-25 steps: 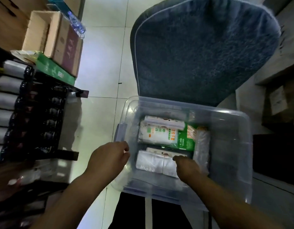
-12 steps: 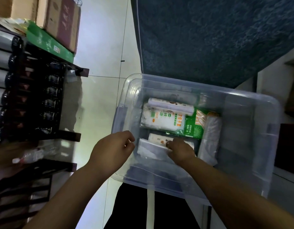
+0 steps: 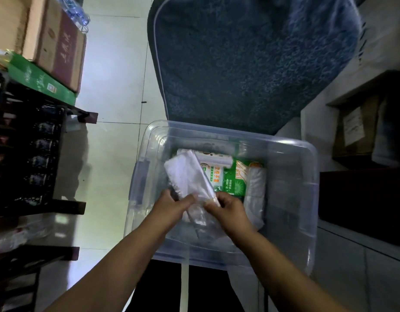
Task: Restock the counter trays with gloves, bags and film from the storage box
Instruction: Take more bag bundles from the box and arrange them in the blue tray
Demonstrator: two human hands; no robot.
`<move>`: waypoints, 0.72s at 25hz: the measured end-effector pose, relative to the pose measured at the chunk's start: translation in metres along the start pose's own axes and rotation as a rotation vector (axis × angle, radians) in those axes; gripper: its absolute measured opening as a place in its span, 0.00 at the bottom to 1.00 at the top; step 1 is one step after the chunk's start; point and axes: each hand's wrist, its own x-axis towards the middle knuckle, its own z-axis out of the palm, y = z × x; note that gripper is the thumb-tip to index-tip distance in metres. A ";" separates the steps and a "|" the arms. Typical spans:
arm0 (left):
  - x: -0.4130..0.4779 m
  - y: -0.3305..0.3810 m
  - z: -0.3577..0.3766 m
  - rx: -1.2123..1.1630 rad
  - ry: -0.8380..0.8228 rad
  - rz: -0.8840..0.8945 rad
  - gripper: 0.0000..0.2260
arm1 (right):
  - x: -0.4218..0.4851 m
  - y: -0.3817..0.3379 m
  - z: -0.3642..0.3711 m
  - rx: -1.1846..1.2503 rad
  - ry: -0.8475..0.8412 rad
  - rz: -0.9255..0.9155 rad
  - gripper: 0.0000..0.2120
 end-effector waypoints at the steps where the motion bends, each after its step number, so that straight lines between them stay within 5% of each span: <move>1: 0.000 0.005 0.008 -0.142 0.023 0.001 0.11 | -0.005 -0.003 0.000 0.083 -0.021 0.015 0.09; 5: 0.004 0.013 0.023 -0.317 0.140 0.017 0.04 | -0.011 0.004 -0.002 0.211 -0.047 0.071 0.05; 10: 0.023 0.014 0.025 -0.255 0.196 0.069 0.04 | 0.017 0.053 -0.054 -0.269 0.477 0.123 0.04; 18: 0.051 0.006 0.017 -0.247 0.143 0.108 0.07 | 0.087 0.107 -0.069 -0.740 0.453 0.336 0.39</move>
